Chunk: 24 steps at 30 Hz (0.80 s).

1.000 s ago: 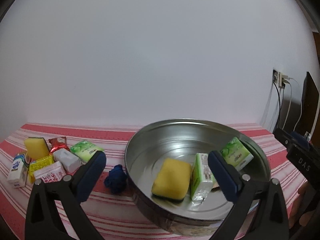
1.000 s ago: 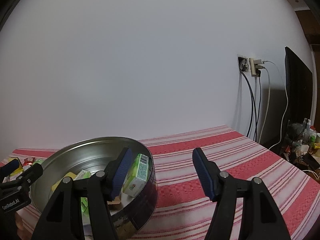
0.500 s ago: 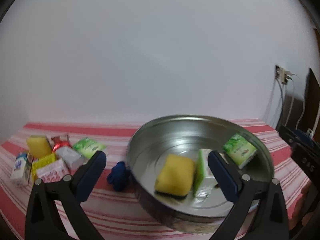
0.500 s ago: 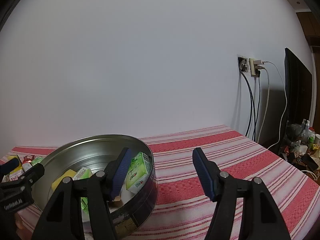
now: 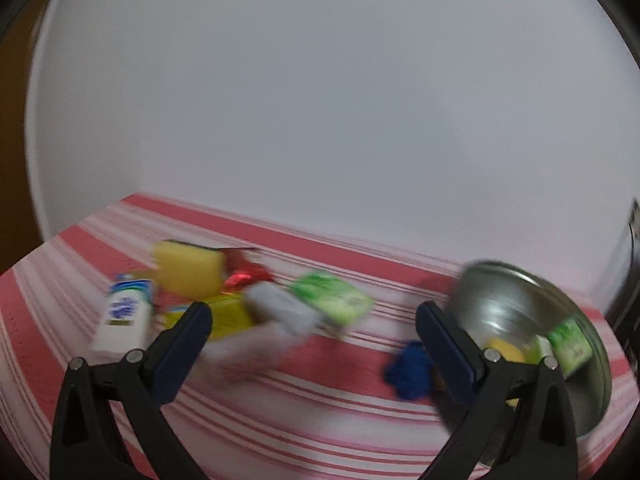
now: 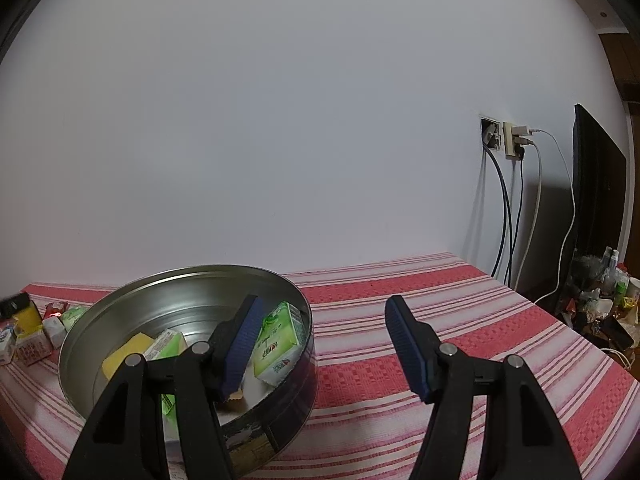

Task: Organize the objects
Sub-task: 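Move the left gripper back to the pile above the white Vinda tissue pack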

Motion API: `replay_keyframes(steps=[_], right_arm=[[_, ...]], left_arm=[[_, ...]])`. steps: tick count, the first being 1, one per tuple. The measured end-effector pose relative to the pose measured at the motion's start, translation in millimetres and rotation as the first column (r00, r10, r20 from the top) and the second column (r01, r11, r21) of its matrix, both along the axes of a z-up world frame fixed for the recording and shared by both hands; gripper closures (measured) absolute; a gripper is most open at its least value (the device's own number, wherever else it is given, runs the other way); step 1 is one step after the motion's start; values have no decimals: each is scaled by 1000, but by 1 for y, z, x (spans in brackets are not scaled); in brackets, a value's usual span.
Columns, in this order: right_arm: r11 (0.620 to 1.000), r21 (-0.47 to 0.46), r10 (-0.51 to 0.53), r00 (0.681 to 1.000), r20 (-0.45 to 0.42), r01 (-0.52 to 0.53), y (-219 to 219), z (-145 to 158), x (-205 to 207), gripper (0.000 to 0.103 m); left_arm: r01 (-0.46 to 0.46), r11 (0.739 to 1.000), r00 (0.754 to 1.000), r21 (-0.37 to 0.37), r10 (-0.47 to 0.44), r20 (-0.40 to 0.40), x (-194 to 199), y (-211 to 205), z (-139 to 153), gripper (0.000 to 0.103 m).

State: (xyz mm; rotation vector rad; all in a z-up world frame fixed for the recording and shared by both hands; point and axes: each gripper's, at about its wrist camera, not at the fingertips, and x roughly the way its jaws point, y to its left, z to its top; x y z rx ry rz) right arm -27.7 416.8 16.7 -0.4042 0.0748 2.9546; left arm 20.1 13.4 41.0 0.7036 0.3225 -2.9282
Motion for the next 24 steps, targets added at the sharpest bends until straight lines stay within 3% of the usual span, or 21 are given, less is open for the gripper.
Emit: replay_keyframes(steps=[4,9,13,18,20,24], right_arm=[[1000,1,-2,1000,2,2,0,-1,-1,37],[1000,16,-12,1000,8,12,-2,-1,-3,37],[1000,24,-14,1000,10,14,-2,-1,-3,37],[1000,21,-11,1000,14,11,-1,-2,-3,37],[1000,21,-8,1000,15,7,0,-2,-4,37],[1000,25,-1,1000,19,1,0,-2,-5,37]], left_arm=[[-144,987,989,67,142,33,0,-65,-2,0],[-292,951,948,98,275,162,-13,-134,-18,0],[-296,942,931,159,248,268,-29,-164,-34,0],[-230,952,910,203,137,390,-57,-168,-54,0],[-234,958,884,167,137,447,-65,-161,-66,2],[-233,970,881,70,180,437,-65,-154,-66,4]])
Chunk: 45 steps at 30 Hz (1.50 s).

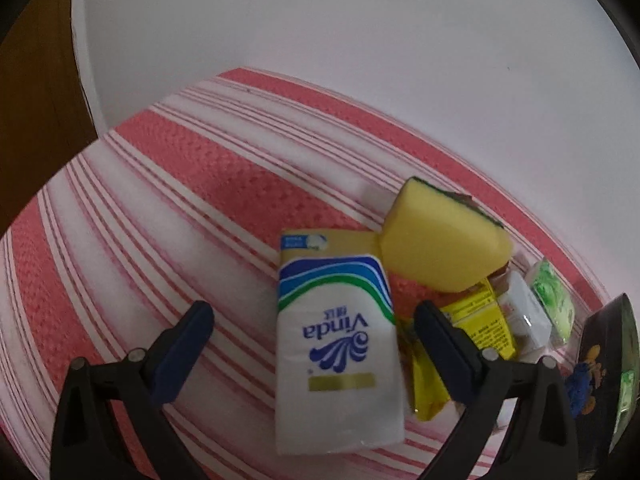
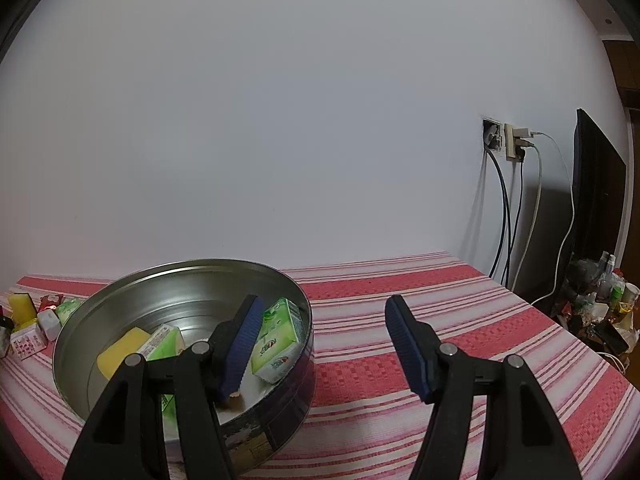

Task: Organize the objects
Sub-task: 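Move the left gripper back to the pile above the white Vinda tissue pack, then grasp the white Vinda pack with the left gripper while the right grasps the blue cloth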

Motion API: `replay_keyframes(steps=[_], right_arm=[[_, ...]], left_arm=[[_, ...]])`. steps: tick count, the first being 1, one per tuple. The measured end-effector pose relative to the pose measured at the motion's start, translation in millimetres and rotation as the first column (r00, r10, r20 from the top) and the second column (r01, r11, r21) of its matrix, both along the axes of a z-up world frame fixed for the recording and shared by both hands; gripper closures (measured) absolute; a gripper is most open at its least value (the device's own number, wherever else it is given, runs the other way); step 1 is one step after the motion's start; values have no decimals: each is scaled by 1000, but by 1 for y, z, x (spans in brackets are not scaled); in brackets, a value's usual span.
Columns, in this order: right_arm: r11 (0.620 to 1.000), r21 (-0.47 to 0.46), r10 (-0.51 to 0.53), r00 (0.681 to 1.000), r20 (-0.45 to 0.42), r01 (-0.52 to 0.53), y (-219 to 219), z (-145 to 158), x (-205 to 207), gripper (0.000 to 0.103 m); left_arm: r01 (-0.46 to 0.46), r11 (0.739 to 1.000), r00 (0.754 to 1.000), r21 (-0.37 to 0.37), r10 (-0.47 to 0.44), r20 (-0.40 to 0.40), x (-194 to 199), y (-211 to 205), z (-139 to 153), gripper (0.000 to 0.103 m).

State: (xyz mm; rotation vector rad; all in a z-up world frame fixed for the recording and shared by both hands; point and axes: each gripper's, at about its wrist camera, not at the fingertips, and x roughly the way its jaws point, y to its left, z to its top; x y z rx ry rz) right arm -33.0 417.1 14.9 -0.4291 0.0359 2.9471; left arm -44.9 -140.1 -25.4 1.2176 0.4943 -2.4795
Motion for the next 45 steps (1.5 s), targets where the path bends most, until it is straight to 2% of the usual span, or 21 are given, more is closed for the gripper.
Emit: replay_keyframes(steps=[2,5,7,10,11,12,14,16,18,20,22,24,25,26,29,32,34,36,38,40,45], right_arm=[[1000,2,2,1000,1,-2,-1,0,0,37],[1000,2,2,1000,-1,-2,0,-1,0,37],[1000,3,1,1000,2,-1,-1,-1,0,37],[1000,13,-6,1000,2,6,-4,-1,1,37],[1000,27,2,1000,5,-2,-7,-1,1,37],[999,39,14,1000,5,-14,-11,-1,0,37],[995,50,89,996,4,-89,-26,3,1,37],[976,41,212,977,31,-213,-47,13,-1,37],[918,78,381,920,96,-389,-84,30,-7,37],[825,147,519,835,181,-545,-125,47,-13,37],[674,229,639,710,297,-703,-175,59,-20,37],[537,288,674,608,419,-793,-218,62,-29,37],[492,292,677,571,464,-820,-232,62,-34,37],[419,271,670,496,553,-867,-254,58,-45,37],[298,188,606,338,720,-936,-293,44,-74,37],[235,144,486,245,839,-961,-313,16,-95,37],[227,145,393,227,891,-963,-315,-4,-108,37],[232,129,313,199,929,-964,-316,-23,-120,37],[243,123,253,185,950,-962,-315,-37,-134,37],[260,80,227,142,963,-962,-316,-46,-145,37],[275,12,207,71,976,-961,-312,-57,-161,37]], left_arm=[[-20,999,999,-46,21,28,-1,-3,-4,11],[22,990,999,-141,-16,46,2,3,-8,18],[31,990,999,-137,-25,41,6,-3,-6,20],[50,988,998,-146,-46,30,9,-2,-4,37],[66,987,998,-150,-62,26,10,0,-3,47],[80,984,997,-157,-77,24,11,4,-2,49],[76,985,997,-153,-73,23,3,1,-2,50],[74,988,997,-136,-73,12,4,2,-2,50],[71,990,997,-122,-71,2,3,0,-2,50],[67,993,998,-97,-69,-16,4,-1,-2,50],[66,994,997,-92,-68,-19,8,2,0,50],[67,993,998,-101,-69,-14,7,4,0,50],[67,993,998,-101,-68,-14,6,2,-1,50],[64,993,998,-98,-66,-16,7,4,-1,50],[61,994,998,-90,-63,-21,8,8,0,50],[68,993,997,-92,-70,-20,10,11,1,50],[73,993,997,-91,-75,-20,7,7,0,50],[73,993,997,-95,-75,-18,8,10,1,50],[76,991,997,-107,-77,-10,3,8,-1,50],[84,990,996,-113,-85,-5,0,5,-3,50],[91,988,996,-124,-92,3,-1,7,-2,50]])
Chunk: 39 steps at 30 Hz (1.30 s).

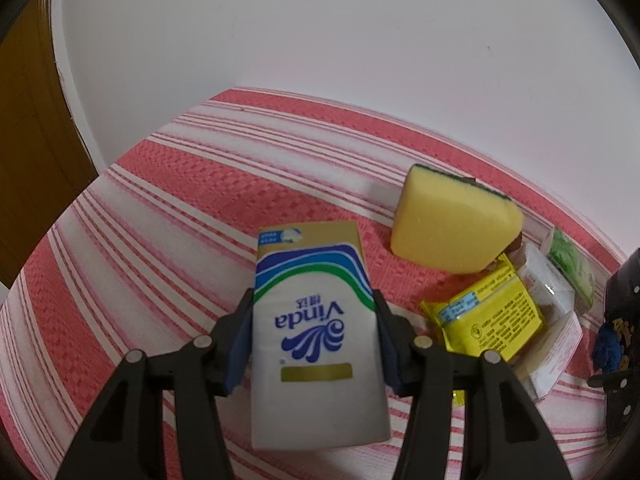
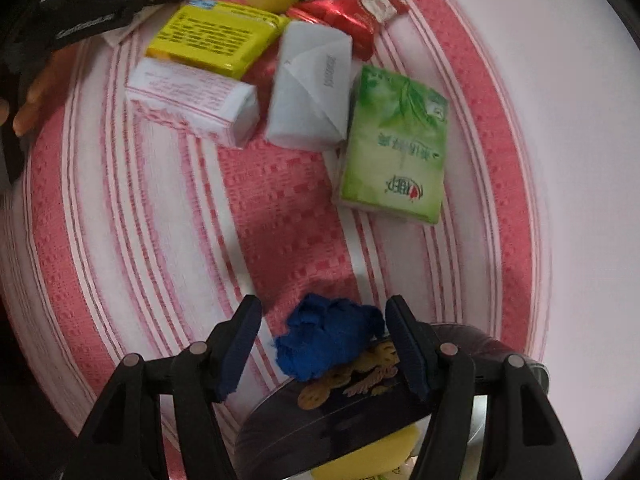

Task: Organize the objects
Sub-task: 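Grasp the white Vinda pack with the left gripper while the right grasps the blue cloth, then lower the blue cloth into the tin with the right gripper while the left lowers the Vinda pack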

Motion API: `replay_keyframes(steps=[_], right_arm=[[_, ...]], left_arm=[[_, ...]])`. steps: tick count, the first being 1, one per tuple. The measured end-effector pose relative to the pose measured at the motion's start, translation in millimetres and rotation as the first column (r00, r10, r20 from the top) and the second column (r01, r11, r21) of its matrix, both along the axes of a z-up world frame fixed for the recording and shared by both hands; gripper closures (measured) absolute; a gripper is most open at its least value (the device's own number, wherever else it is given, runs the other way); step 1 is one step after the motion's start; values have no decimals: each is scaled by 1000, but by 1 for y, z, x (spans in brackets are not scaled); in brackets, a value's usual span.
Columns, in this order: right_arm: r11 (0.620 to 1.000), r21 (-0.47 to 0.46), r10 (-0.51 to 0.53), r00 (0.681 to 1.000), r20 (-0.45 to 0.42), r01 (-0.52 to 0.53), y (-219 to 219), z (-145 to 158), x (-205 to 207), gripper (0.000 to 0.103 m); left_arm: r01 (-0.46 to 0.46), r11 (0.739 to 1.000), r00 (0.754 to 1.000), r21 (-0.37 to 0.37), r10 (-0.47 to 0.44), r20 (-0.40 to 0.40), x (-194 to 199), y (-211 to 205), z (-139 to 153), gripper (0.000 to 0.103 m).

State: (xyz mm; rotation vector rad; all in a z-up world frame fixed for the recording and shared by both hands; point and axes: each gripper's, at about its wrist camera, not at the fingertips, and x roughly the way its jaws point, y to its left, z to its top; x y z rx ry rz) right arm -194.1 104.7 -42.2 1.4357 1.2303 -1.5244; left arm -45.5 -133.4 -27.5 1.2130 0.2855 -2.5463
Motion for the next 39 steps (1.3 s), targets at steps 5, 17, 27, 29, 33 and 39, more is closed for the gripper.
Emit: replay_keyframes(steps=[5,17,27,29,33,39], right_arm=[[999,39,-7,998,69,5,10,-5,-1,37],[997,24,74,995,73,-76,22,4,46,48],[795,-606,-151,977,-153,28,59,76,125,48],[700,-713,-233,958,-168,45,74,78,137,48],[540,-837,-376,915,-147,88,95,75,152,48],[371,-922,-592,793,-146,108,96,83,161,48]], left_arm=[[7,1000,1000,-11,-7,7,-2,-1,0,50],[2,1000,1000,14,-2,-8,0,-2,2,50],[-39,980,973,195,82,-217,28,-31,27,50],[-25,981,955,191,80,-284,35,-28,35,50],[-7,994,915,112,51,-400,46,-14,49,50],[87,993,891,83,-40,-453,51,17,56,50]])
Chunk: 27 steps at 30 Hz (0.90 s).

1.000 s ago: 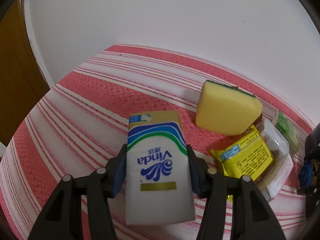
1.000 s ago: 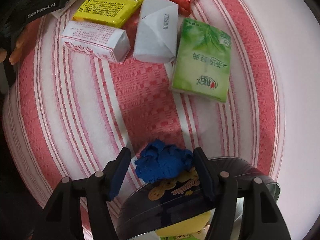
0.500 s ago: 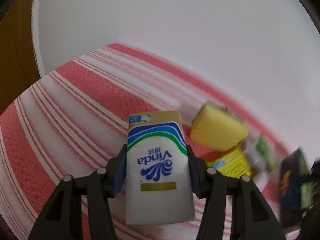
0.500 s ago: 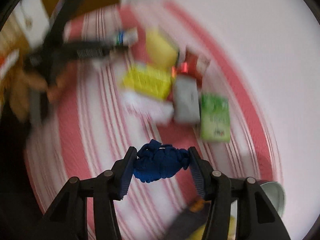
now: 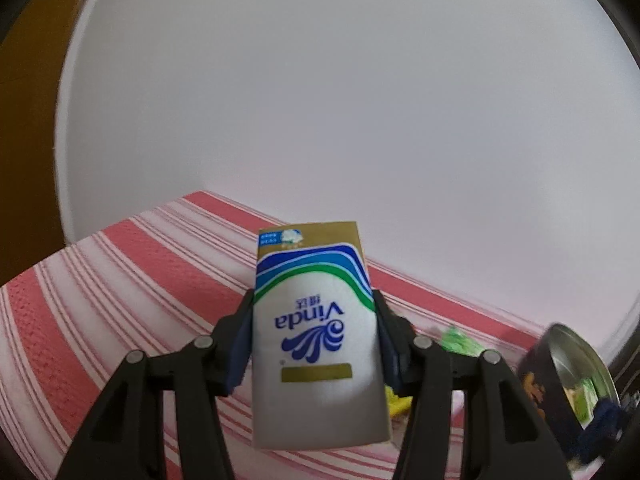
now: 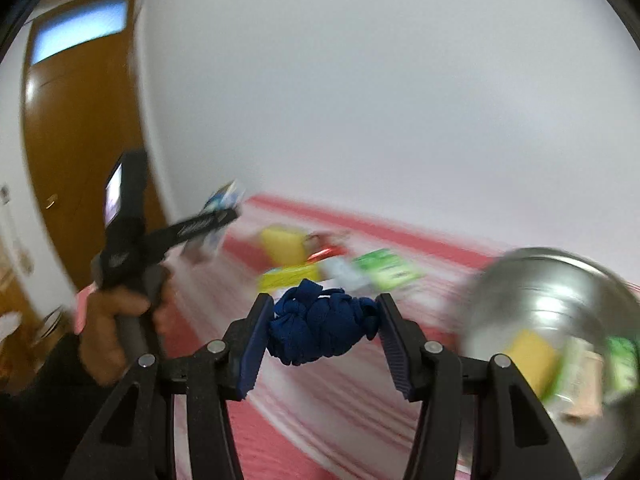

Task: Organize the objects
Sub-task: 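Lower the blue cloth into the tin with the right gripper while the left lowers the Vinda pack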

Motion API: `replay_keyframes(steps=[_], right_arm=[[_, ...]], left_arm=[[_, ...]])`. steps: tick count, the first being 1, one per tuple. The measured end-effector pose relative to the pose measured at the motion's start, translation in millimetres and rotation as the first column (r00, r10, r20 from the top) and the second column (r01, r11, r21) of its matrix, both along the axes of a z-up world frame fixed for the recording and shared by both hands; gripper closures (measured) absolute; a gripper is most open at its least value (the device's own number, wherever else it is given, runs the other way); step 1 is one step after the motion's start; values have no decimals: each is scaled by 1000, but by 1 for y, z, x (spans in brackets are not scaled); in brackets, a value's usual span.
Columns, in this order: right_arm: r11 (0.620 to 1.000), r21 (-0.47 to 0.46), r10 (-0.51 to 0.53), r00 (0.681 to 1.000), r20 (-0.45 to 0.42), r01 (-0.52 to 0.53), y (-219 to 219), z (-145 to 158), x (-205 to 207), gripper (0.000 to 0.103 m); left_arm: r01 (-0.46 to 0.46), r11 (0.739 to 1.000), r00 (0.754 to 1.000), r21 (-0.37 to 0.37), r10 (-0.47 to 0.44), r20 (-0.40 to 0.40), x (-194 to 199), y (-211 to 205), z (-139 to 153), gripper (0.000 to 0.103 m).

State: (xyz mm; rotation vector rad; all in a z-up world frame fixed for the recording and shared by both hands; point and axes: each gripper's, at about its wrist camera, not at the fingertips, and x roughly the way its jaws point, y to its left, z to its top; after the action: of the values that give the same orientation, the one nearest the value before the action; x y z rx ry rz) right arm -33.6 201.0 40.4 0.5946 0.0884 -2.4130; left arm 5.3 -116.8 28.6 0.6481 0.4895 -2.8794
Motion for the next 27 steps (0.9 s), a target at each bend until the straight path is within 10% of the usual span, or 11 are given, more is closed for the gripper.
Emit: replay_keyframes(steps=[12,27], right_arm=[[958,-100,-278,953,-118,267,123,30,23,48],[808,-86,-589,802,-96,583,185,21,-25,48]], left_arm=[[185,981,978,-62,-190,-90,17,109,35,50],[429,895,899,-126,-436,-33,0,274,23,50]])
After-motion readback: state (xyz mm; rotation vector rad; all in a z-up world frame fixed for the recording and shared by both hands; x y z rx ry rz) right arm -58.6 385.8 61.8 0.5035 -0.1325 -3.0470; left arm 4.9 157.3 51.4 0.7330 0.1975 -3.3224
